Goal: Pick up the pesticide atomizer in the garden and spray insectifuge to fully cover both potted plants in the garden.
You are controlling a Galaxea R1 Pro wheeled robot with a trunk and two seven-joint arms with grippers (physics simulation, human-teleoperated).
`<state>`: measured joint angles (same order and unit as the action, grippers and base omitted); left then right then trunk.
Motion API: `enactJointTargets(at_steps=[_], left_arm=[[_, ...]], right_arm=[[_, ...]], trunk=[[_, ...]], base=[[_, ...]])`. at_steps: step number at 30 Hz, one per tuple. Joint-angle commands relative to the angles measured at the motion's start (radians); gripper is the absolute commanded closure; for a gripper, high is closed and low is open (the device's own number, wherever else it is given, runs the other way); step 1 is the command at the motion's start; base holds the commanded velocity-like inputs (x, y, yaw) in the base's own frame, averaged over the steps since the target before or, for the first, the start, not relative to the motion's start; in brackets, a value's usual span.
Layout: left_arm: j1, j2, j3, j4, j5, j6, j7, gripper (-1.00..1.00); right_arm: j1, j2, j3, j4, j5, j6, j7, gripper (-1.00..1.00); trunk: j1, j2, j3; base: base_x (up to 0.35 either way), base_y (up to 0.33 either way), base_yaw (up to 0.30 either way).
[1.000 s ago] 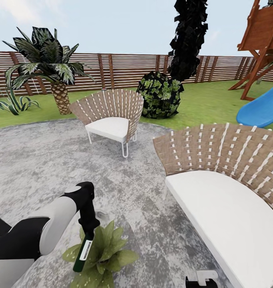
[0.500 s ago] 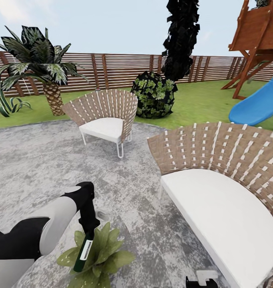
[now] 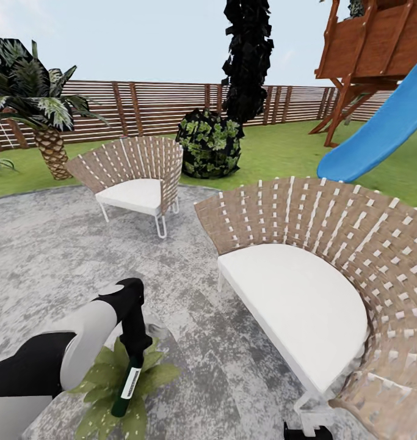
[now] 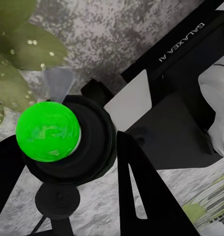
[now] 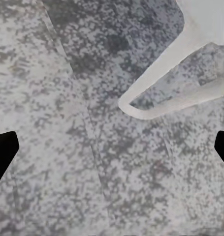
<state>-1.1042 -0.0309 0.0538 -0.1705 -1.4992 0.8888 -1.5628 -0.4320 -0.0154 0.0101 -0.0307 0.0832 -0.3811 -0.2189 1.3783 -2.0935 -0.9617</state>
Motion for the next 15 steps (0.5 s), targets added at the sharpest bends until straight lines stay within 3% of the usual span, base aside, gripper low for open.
enactJointTargets(at_steps=[1,4,10,15], left_arm=[[0.0,0.001,0.006,0.0,-0.01,0.01,-0.008,1.0],[0.001,0.003,0.006,0.0,-0.01,0.01,-0.008,1.0],[0.009,0.001,0.006,0.0,-0.009,0.03,-0.008,1.0],[0.009,-0.005,0.007,0.0,-0.009,0.044,-0.008,1.0]], right_arm=[[-0.001,0.0,0.001,0.001,0.009,-0.001,-0.007,-1.0],[-0.001,0.001,0.001,0.002,0.009,-0.001,-0.007,-1.0],[-0.001,0.002,0.001,0.001,0.009,-0.001,-0.007,-1.0],[-0.001,0.003,0.002,0.002,0.009,-0.001,-0.007,-1.0]], trunk=[[-0.001,0.0,-0.001],[-0.001,0.0,-0.001],[-0.001,0.0,-0.001],[-0.001,0.0,-0.001]], base=[[-0.332,-0.028,-0.017],[-0.232,-0.012,-0.007],[-0.034,-0.002,0.011],[-0.002,0.0,0.21]])
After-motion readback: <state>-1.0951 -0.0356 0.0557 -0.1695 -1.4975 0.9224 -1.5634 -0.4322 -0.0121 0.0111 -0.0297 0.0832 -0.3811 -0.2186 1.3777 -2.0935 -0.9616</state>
